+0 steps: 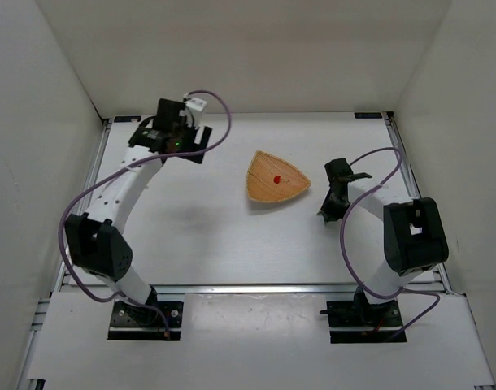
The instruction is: Place and organize the fake fruits in the fruit bowl
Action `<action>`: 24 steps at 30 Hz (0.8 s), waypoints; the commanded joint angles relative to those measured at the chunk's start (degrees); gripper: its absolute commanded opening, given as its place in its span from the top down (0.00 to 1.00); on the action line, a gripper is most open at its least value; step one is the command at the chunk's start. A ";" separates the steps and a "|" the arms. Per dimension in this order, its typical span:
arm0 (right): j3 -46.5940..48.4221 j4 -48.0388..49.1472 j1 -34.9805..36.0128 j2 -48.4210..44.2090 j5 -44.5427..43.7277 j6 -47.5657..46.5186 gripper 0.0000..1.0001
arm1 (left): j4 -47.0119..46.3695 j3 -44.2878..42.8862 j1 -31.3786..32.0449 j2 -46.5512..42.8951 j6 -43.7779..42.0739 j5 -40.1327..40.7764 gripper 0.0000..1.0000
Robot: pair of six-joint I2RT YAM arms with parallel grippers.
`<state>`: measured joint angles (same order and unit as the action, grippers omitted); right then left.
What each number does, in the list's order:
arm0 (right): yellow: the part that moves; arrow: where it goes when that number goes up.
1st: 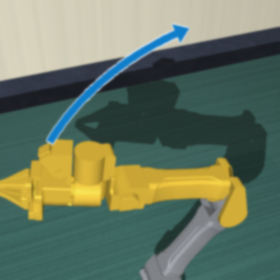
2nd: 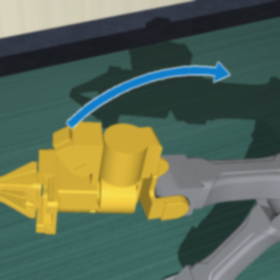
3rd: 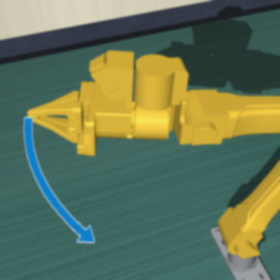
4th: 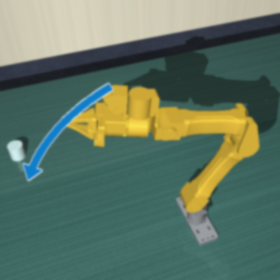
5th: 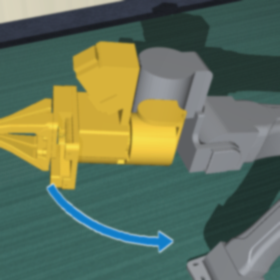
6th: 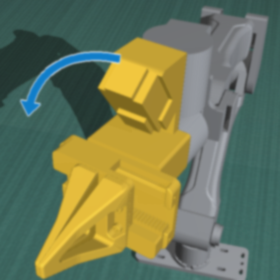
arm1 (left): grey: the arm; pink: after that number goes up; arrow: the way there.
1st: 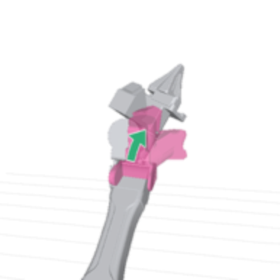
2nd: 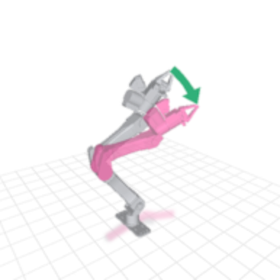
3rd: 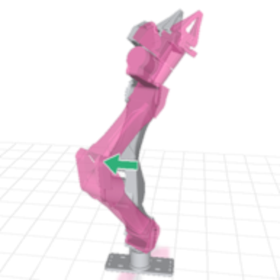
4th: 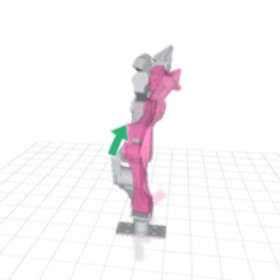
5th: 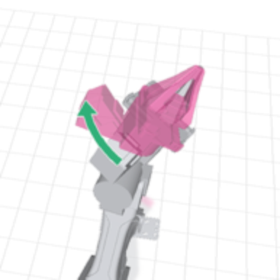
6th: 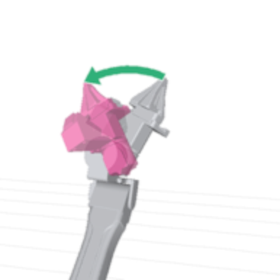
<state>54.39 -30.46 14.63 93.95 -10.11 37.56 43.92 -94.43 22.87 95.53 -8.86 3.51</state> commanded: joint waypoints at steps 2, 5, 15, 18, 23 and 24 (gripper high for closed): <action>2.21 -3.64 -1.26 -4.19 -7.81 2.52 1.00 | 1.61 11.07 -8.61 -8.31 0.86 1.85 0.00; 7.10 -5.22 -1.98 -7.98 -11.41 1.99 1.00 | 1.61 16.54 -12.49 -13.24 0.86 1.16 0.00; 40.25 -10.50 9.61 3.33 -10.91 -7.68 1.00 | 0.99 32.29 -19.18 -17.39 0.86 -0.08 0.00; 46.84 -11.03 12.77 9.04 -7.84 -7.68 1.00 | 0.99 33.61 -20.23 -18.44 0.86 -0.70 0.00; 51.25 -11.03 17.00 18.45 -0.72 -6.98 1.00 | 0.99 33.61 -22.08 -18.97 0.86 -1.84 0.00; 51.95 -11.03 18.57 20.55 -0.70 -6.98 1.00 | 0.99 33.61 -22.08 -18.97 0.86 -2.71 0.00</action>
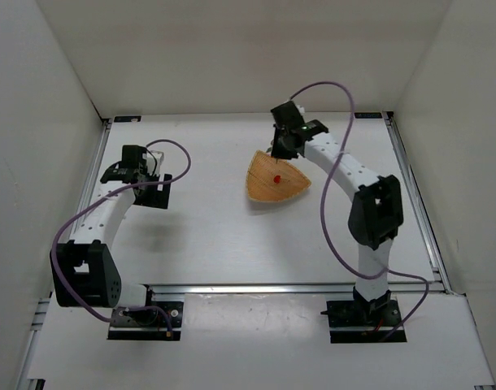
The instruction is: Place and organize the fake fruits in the fruit bowl
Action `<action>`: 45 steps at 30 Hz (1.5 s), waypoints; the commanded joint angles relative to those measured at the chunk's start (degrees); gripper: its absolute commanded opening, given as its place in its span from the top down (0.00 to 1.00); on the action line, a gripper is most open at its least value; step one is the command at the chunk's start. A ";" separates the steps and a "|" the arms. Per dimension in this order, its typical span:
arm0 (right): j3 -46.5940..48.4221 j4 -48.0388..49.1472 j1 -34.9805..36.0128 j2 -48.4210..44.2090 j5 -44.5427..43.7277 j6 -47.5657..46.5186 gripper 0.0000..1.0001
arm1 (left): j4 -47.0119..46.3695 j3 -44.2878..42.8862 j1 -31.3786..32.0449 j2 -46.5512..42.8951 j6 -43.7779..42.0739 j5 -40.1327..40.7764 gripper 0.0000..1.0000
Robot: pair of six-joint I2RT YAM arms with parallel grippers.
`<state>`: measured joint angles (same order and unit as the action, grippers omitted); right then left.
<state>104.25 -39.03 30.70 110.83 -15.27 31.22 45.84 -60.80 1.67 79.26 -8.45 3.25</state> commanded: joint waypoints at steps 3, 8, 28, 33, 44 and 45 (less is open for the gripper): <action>2.63 -1.94 4.10 5.80 3.93 -1.16 1.00 | -0.93 -0.03 -1.50 -2.71 0.98 -2.45 0.00; 2.63 -1.93 4.81 6.33 2.26 -1.69 0.74 | -0.93 0.50 -2.02 -2.71 0.98 -2.98 0.00; -34.41 -5.80 -30.28 -38.82 13.15 -4.67 0.01 | -1.46 1.03 -8.08 -6.05 3.17 -3.60 0.00; -44.03 -5.80 -47.98 -50.96 17.81 -8.98 0.01 | -1.46 1.03 -8.09 -6.05 3.17 -4.65 0.00; -49.31 -5.97 -50.30 -54.58 18.95 -7.05 0.01 | -1.46 2.61 -8.09 -10.00 3.70 -5.18 0.00; -49.32 -5.97 -50.30 -54.58 18.96 -7.05 0.01 | -1.46 2.61 -8.09 -10.01 3.70 -5.18 0.00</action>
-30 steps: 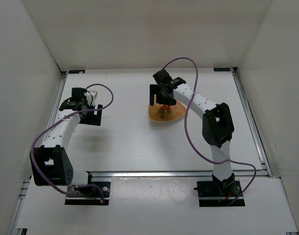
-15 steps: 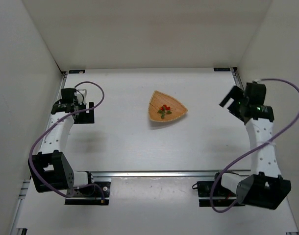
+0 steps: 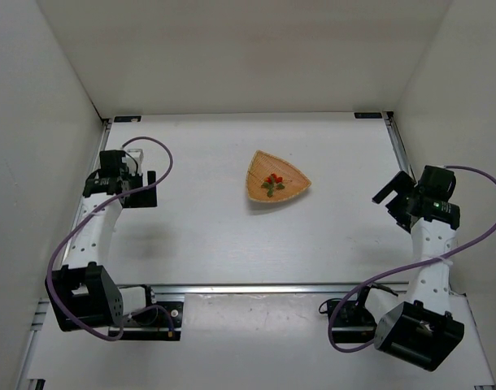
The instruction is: Place and organize the fake fruits in the fruit bowl
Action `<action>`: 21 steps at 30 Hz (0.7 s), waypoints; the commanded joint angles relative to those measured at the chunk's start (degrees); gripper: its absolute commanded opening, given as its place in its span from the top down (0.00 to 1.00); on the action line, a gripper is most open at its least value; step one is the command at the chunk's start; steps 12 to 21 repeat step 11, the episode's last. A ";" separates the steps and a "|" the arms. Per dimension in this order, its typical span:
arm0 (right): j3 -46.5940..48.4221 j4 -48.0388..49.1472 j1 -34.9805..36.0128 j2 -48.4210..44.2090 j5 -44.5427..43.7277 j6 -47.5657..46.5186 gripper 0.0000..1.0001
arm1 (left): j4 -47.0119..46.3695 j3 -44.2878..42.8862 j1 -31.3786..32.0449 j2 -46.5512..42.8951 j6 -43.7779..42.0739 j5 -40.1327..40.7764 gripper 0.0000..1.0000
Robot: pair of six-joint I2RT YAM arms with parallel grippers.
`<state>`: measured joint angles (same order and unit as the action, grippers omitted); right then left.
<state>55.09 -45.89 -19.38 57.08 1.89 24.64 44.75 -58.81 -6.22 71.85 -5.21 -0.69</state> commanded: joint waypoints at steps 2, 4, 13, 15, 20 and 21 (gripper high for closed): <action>-0.16 0.89 -0.22 -0.83 2.41 -0.47 0.01 | -0.37 1.15 -0.20 -3.21 -0.06 -1.25 0.00; -0.69 0.89 -0.22 -0.83 2.42 -0.47 0.01 | -0.37 1.15 -0.20 -3.21 -0.06 -1.77 0.00; -1.82 1.42 -0.22 -2.50 3.65 -1.00 0.01 | -0.37 1.15 -0.20 -3.21 -0.06 -1.77 0.00; -1.82 1.42 -0.22 -2.50 3.65 -1.00 0.01 | -0.37 1.15 -0.20 -3.21 -0.06 -1.77 0.00; -1.82 1.42 -0.22 -2.50 3.65 -1.00 0.01 | -0.37 1.15 -0.20 -3.21 -0.06 -1.77 0.00; -1.82 1.42 -0.22 -2.50 3.65 -1.00 0.01 | -0.37 1.15 -0.20 -3.21 -0.06 -1.77 0.00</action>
